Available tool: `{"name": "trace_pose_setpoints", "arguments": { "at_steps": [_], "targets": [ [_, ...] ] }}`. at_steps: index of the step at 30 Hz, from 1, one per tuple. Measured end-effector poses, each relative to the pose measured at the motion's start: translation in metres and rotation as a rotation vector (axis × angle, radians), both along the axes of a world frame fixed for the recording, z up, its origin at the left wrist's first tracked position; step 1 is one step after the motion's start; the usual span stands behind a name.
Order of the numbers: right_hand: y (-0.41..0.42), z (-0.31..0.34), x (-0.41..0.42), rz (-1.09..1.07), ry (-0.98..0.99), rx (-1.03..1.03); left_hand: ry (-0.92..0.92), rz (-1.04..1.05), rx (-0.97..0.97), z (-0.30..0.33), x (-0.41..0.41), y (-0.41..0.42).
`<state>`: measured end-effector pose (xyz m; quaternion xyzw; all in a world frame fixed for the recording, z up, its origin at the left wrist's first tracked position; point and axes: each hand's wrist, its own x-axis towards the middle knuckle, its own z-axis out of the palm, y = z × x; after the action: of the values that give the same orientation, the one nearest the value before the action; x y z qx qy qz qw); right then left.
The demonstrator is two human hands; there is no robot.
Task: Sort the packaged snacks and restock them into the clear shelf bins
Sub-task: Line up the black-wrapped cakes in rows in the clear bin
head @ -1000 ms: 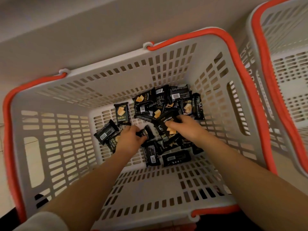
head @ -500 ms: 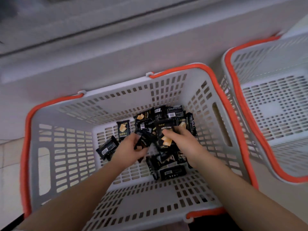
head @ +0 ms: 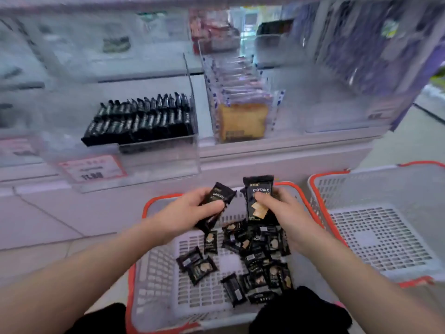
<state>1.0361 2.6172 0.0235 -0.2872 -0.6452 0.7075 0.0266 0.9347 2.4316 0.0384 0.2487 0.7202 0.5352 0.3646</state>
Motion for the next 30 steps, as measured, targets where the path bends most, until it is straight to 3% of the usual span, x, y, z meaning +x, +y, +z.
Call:
{"name": "trace_pose_setpoints", "arguments": {
  "at_steps": [7, 11, 14, 17, 22, 26, 29, 30],
  "targets": [
    [-0.064, 0.077, -0.021, 0.079, 0.159, 0.006, -0.028, 0.287, 0.29, 0.073, 0.01, -0.039],
    [-0.114, 0.113, -0.04, 0.015, 0.384, 0.163, 0.099, 0.397, 0.44, 0.093, 0.01, -0.053],
    [-0.143, 0.13, -0.056, -0.009, 0.482, 0.154, 0.209, 0.508, 0.546, 0.105, 0.004, -0.064],
    [-0.162, 0.139, -0.07, 0.041, 0.511, 0.119, 0.209, 0.545, 0.569, 0.113, -0.008, -0.075],
    [-0.18, 0.153, -0.097, 0.268, 0.491, 0.149, 0.242, 0.521, 0.448, 0.124, -0.028, -0.094],
    [-0.181, 0.171, -0.125, 0.48, 0.466, 0.287, 0.165, 0.554, 0.425, 0.138, -0.055, -0.11],
    [-0.171, 0.182, -0.152, 0.517, 0.358, 0.465, -0.113, 0.493, 0.581, 0.151, -0.078, -0.124],
    [-0.168, 0.182, -0.163, 0.521, 0.306, 0.537, -0.145, 0.498, 0.551, 0.153, -0.085, -0.128]
  ]
}}
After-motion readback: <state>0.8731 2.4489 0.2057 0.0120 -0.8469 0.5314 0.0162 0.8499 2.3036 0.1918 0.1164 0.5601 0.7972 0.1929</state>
